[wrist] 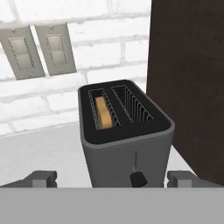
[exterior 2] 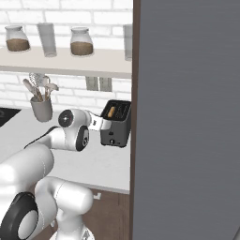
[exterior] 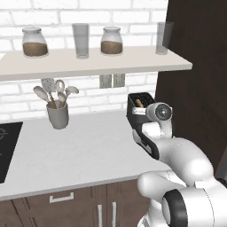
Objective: Start the toaster. Once the lever pops up, take the bread to the plate on the dining counter.
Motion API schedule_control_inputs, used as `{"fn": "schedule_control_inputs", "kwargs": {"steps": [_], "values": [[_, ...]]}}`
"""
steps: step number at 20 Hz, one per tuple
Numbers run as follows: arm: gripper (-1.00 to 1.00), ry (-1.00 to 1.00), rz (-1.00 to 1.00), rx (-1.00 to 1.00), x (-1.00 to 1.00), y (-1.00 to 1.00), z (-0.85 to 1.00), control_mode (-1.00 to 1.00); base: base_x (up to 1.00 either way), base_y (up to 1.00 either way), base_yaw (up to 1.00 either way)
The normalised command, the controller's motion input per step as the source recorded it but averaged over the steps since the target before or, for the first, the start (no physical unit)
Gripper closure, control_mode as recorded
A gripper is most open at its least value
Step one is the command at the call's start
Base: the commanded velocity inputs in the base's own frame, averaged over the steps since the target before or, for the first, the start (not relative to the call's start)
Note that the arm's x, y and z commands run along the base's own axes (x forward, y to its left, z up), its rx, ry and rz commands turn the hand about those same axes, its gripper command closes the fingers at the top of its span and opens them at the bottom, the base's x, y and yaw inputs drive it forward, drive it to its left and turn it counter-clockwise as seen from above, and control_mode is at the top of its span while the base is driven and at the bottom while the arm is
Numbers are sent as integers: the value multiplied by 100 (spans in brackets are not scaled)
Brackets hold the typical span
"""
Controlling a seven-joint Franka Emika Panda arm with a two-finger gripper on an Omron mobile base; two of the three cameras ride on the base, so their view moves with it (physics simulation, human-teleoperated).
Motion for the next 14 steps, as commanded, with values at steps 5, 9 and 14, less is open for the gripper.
{"fn": "schedule_control_inputs", "kwargs": {"steps": [5,9,14], "values": [[-100,0,0,0,0,0,-8,-100,0,0,0],[-100,0,0,0,0,0,0,-100,0,0,0],[-100,0,0,0,0,0,0,-100,0,0,0]]}}
